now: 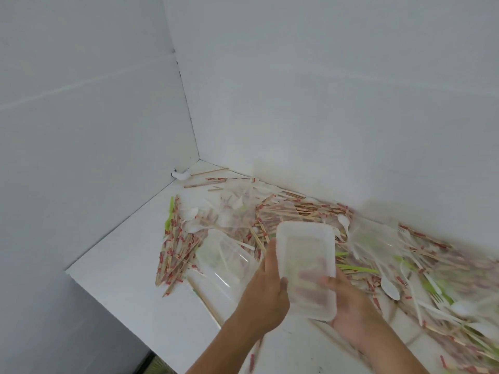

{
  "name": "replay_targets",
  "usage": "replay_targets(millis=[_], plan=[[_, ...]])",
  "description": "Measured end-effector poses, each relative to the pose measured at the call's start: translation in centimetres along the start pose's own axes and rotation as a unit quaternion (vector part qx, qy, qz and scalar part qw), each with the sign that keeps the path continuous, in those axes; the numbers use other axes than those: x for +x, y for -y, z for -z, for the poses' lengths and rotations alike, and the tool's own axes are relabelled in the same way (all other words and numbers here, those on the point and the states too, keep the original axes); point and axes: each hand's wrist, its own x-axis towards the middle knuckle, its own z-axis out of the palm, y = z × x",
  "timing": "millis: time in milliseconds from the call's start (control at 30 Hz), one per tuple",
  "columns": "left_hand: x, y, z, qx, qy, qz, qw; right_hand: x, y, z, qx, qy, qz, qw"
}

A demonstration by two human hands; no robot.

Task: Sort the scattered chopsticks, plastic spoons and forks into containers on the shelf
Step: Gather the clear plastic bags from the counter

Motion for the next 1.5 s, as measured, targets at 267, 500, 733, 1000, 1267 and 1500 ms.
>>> replay_targets(millis=[267,500,733,1000,1267,1500], plan=[[3.5,9.7,12.3,0.326,0.16,-0.016,0.931,4.9,-0.1,-2.3,0.064,-0.078,0.058,0.993],[8.0,11.1,11.0,0.488,0.253,-0.18,0.815,6.6,-0.6,-4.3,0.099,-0.148,0.103,0.979],[7.6,5.5,20.1,0.112,0.077,-0.154,0.979,5.3,-0.2,-3.4,0.167,-0.199,0.127,0.957],[7.9,2.6,16.2,-0.213,-0.134,-0.128,0.959,6.6,-2.6,-5.8,0.134,-0.181,0.041,0.974],[7.1,4.8,9.6,-0.09,-0.164,-0.197,0.962,6.7,-2.1,-6.5,0.09,-0.175,0.042,0.98],[5.4,6.1,10.3,0.012,-0.031,-0.217,0.976,7.0,-2.5,-5.4,0.058,-0.212,0.07,0.973]])
